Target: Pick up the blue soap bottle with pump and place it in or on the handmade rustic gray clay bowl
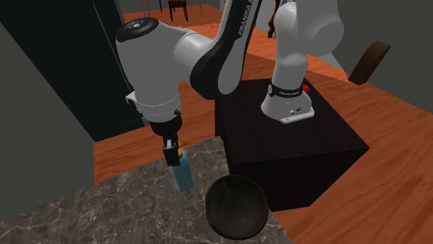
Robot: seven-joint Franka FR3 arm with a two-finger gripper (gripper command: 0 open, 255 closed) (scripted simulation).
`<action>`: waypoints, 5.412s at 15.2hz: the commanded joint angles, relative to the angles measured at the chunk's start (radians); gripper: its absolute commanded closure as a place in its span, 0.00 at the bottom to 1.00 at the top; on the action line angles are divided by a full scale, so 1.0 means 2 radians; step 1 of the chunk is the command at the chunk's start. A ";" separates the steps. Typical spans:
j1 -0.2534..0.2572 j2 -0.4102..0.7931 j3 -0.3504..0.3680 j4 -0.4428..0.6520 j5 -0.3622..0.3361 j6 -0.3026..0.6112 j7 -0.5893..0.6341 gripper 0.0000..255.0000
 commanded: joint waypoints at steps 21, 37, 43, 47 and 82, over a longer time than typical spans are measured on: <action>-0.002 -0.011 0.003 -0.001 0.008 -0.009 -0.006 1.00; -0.006 -0.105 0.011 0.022 0.069 -0.118 -0.050 1.00; -0.005 -0.133 0.009 0.039 0.082 -0.161 -0.060 1.00; -0.005 -0.149 0.007 0.052 0.088 -0.189 -0.065 1.00; 0.086 -0.243 0.125 0.022 0.168 -0.235 0.093 1.00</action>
